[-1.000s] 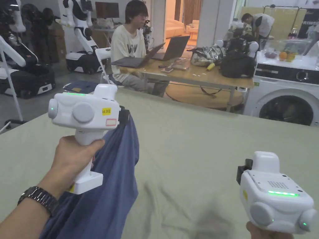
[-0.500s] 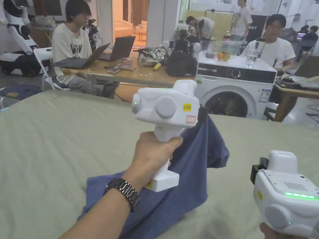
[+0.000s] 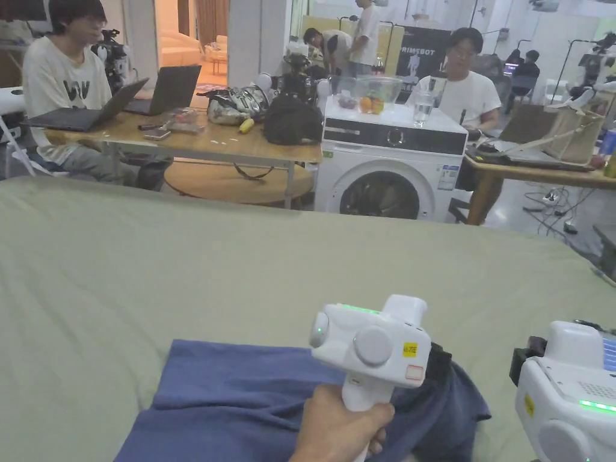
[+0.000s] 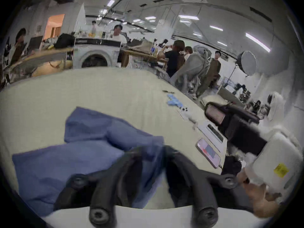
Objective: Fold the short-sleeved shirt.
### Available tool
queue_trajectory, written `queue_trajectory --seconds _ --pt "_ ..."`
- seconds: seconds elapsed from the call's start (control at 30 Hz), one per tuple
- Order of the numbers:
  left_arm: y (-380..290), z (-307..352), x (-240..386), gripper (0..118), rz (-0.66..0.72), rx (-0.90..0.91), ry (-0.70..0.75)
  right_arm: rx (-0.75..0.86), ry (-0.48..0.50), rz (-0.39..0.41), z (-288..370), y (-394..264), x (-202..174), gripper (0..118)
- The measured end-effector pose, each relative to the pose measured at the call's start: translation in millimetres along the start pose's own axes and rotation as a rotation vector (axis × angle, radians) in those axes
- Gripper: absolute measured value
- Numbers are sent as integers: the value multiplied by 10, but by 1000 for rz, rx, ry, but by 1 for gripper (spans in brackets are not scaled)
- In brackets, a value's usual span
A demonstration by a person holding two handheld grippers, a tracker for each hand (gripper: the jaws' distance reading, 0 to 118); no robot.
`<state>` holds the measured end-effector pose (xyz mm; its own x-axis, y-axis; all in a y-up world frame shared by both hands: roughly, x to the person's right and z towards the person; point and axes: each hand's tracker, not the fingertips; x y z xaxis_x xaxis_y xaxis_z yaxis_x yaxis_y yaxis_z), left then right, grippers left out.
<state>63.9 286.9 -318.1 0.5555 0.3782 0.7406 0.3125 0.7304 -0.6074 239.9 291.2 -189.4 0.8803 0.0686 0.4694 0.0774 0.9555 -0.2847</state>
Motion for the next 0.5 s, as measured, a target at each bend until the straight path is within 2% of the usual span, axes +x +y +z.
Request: queue_trajectory --seconds 0.1,0.3,0.33,0.37,0.4,0.43,0.5 --pt "-30 112 -66 46 21 16 23 -3 11 7 18 3 -32 0" --pt "-137 775 -243 45 58 225 157 23 58 14 67 108 -236 0" --pt "-191 891 -280 43 55 241 188 26 67 13 74 123 -274 0" --pt "-247 1000 -324 32 55 261 216 28 81 12 81 136 -311 0" --pt "-303 1099 -381 9 53 262 242 30 92 12 84 144 -354 0" --pt "-361 1188 -440 0 39 248 266 32 97 14 86 149 -395 0" --pt "-503 1310 -542 0 26 238 350 34 110 23 76 146 -477 0"
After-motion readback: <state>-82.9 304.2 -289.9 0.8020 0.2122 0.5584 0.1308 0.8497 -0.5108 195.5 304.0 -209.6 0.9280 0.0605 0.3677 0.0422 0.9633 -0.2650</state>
